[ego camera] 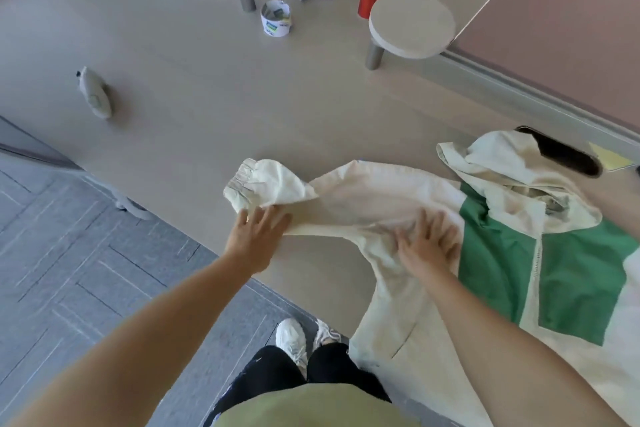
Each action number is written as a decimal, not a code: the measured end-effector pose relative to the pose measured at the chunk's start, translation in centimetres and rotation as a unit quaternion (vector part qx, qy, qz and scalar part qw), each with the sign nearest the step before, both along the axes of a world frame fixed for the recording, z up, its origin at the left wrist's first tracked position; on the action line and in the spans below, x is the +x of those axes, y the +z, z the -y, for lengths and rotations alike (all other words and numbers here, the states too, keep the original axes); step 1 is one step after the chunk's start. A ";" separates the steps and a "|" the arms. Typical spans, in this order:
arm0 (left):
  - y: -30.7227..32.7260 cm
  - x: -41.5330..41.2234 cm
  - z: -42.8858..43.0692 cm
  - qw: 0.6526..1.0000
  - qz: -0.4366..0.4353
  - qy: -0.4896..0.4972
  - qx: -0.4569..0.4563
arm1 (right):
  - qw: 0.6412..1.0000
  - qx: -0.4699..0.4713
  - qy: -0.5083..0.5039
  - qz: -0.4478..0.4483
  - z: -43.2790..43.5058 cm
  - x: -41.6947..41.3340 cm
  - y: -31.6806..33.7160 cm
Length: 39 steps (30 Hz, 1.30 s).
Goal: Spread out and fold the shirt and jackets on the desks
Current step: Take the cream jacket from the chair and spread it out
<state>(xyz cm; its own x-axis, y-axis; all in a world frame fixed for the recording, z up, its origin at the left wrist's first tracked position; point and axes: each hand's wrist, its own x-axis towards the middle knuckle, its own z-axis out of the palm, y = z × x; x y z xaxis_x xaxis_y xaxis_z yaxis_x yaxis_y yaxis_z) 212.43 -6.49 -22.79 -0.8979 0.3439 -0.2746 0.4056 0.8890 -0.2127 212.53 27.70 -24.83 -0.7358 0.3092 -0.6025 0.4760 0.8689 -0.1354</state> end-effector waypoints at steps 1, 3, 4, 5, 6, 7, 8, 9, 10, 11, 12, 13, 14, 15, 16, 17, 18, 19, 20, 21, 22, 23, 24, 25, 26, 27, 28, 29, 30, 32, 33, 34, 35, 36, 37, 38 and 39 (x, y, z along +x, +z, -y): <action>0.2 -0.2 0.3 0.999 0.030 0.040 0.011 | 1.000 0.002 0.004 -0.009 -0.2 0.1 -0.4; 1.0 -1.3 0.2 0.991 0.045 0.110 0.069 | 0.999 0.011 0.014 -0.028 -0.4 0.4 -0.8; 1.3 -2.0 0.1 0.984 0.057 0.136 0.098 | 0.999 0.021 0.018 -0.038 -0.6 0.4 -0.9; 1.5 -2.9 0.1 0.979 0.069 0.140 0.129 | 0.998 0.033 0.021 -0.044 -0.8 0.2 -1.1; 1.7 -3.7 0.2 0.975 0.079 0.123 0.170 | 0.998 0.043 0.019 -0.048 -1.1 -0.1 -1.1; 1.8 -4.5 0.4 0.968 0.081 0.092 0.217 | 0.998 0.049 0.014 -0.049 -1.2 -0.4 -1.0; 1.8 -5.3 0.7 0.960 0.084 0.063 0.260 | 0.997 0.052 0.009 -0.048 -1.2 -0.6 -0.9; 1.7 -5.7 0.9 0.951 0.094 0.047 0.290 | 0.997 0.057 0.008 -0.048 -1.3 -0.6 -0.8; 1.6 -6.2 1.0 0.944 0.112 0.050 0.306 | 0.997 0.062 0.008 -0.044 -1.5 -0.7 -0.8; 1.2 -6.8 1.2 0.940 0.126 0.064 0.311 | 0.997 0.064 0.006 -0.039 -1.6 -0.9 -0.9; 0.7 -7.3 1.4 0.940 0.130 0.084 0.303 | 0.997 0.065 0.004 -0.033 -1.6 -1.1 -0.9; 0.2 -7.9 1.6 0.943 0.131 0.110 0.287 | 0.997 0.065 0.004 -0.028 -1.6 -1.3 -0.9; -0.4 -8.4 2.1 0.946 0.136 0.143 0.257 | 0.998 0.064 0.003 -0.021 -1.5 -1.4 -0.8; -1.0 -9.0 2.7 0.949 0.141 0.176 0.220 | 0.998 0.061 0.000 -0.016 -1.3 -1.4 -0.7; -1.6 -9.7 3.5 0.952 0.143 0.197 0.185 | 0.998 0.059 0.001 -0.016 -0.9 -1.5 -0.6; -1.8 -10.4 4.3 0.955 0.147 0.204 0.157 | 0.998 0.060 0.002 -0.018 -0.3 -1.6 -0.5; -1.9 -11.1 5.1 0.958 0.150 0.200 0.141 | 0.998 0.063 -0.002 -0.019 0.8 -1.5 -0.3; -2.1 -12.0 6.0 0.959 0.148 0.195 0.141 | 0.998 0.066 -0.010 -0.022 2.1 -1.5 -0.2; -2.2 -12.9 6.7 0.959 0.142 0.196 0.147 | 0.997 0.070 -0.017 -0.022 3.5 -1.5 -0.2; -2.2 -13.9 7.5 0.957 0.141 0.201 0.152 | 0.997 0.074 -0.023 -0.018 5.0 -1.6 -0.1; -2.2 -15.0 8.2 0.956 0.142 0.207 0.154 | 0.997 0.077 -0.030 -0.011 6.5 -1.8 -0.1; -2.1 -16.3 8.8 0.955 0.142 0.209 0.154 | 0.996 0.078 -0.040 -0.004 7.8 -2.3 0.0; -2.0 -17.5 9.4 0.956 0.139 0.209 0.153 | 0.996 0.079 -0.051 0.001 9.0 -3.0 0.1; -1.9 -18.6 9.9 0.958 0.130 0.205 0.155 | 0.995 0.079 -0.063 0.002 9.9 -3.7 0.2; -2.0 -19.9 10.4 0.960 0.121 0.198 0.158 | 0.994 0.076 -0.073 0.000 10.6 -4.7 0.1; -2.0 -21.1 10.9 0.962 0.114 0.190 0.159 | 0.994 0.069 -0.081 -0.003 11.0 -5.8 0.0; -2.3 -22.4 11.5 0.965 0.113 0.181 0.154 | 0.995 0.061 -0.085 -0.006 11.3 -6.9 -0.1; -2.4 -23.5 11.9 0.968 0.112 0.174 0.145 | 0.995 0.057 -0.082 -0.008 11.2 -8.1 -0.3; -2.7 -24.6 12.2 0.970 0.106 0.170 0.136 | 0.996 0.057 -0.072 -0.011 11.1 -9.3 -0.5; -2.7 -26.1 11.9 0.974 0.080 0.177 0.119 | 0.997 0.045 -0.055 -0.016 10.1 -11.8 -0.7; -2.4 -26.3 11.2 0.972 0.059 0.194 0.117 | 0.998 0.033 -0.049 -0.012 9.4 -13.1 -0.6; -2.0 -25.9 10.0 0.968 0.031 0.213 0.128 | 0.999 0.017 -0.043 -0.004 8.5 -14.2 -0.2; -1.6 -24.9 8.3 0.963 0.005 0.224 0.153 | 0.999 -0.006 -0.038 0.001 7.6 -14.9 0.2; -1.2 -23.2 6.3 0.957 -0.008 0.218 0.190 | 0.999 -0.032 -0.031 -0.006 6.7 -15.2 0.8; -0.8 -21.0 4.0 0.954 -0.010 0.191 0.231 | 0.998 -0.050 -0.023 -0.030 5.8 -15.0 1.4; -0.6 -18.6 1.7 0.951 -0.005 0.152 0.270 | 0.996 -0.052 -0.016 -0.067 4.9 -14.1 1.9; -0.2 -16.1 -0.8 0.947 0.007 0.110 0.302 | 0.993 -0.041 -0.015 -0.108 4.2 -12.6 2.1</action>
<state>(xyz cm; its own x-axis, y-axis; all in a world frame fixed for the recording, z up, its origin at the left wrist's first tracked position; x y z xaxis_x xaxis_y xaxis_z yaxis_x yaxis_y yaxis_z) 196.35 -5.72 -23.03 -0.9637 0.2475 -0.0999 0.1958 0.9099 0.3657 199.89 23.48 -22.71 -0.8419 0.2889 -0.4557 0.4533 0.8369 -0.3070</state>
